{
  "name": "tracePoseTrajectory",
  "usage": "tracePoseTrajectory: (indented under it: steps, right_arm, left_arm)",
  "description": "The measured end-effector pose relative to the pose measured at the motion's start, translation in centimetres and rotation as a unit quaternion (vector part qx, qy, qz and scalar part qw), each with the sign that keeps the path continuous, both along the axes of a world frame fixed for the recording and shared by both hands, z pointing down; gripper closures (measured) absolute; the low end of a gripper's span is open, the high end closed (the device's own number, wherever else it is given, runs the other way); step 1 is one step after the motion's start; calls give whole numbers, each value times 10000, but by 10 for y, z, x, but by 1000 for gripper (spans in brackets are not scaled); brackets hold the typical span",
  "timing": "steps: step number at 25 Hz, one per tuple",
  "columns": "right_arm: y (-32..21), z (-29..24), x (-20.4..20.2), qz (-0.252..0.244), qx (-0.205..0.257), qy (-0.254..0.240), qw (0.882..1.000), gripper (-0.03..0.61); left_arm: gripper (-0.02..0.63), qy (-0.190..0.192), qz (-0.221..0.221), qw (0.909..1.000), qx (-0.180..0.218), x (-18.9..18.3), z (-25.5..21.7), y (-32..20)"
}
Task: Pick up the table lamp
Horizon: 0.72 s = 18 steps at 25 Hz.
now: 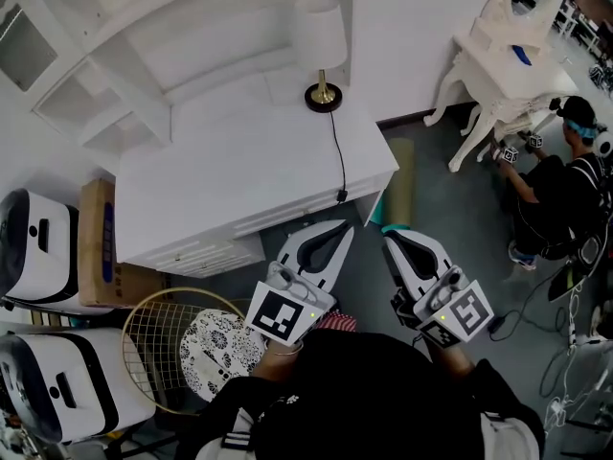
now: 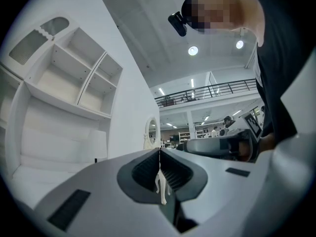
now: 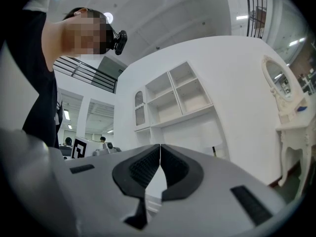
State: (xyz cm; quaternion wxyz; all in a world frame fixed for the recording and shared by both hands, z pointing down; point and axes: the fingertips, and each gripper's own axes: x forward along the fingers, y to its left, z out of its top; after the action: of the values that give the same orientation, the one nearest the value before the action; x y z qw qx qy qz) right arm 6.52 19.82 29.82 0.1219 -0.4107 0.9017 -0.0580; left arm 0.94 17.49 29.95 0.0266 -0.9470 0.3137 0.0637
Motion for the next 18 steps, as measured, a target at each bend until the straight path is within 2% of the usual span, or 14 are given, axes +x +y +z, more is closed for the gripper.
tracePoseTrajectory:
  steps: [18]
  right_arm:
    - [-57,0,-29,97,4,77,9999,563]
  left_arm:
    - [600,39,93,9999,53,-30,-1,-57]
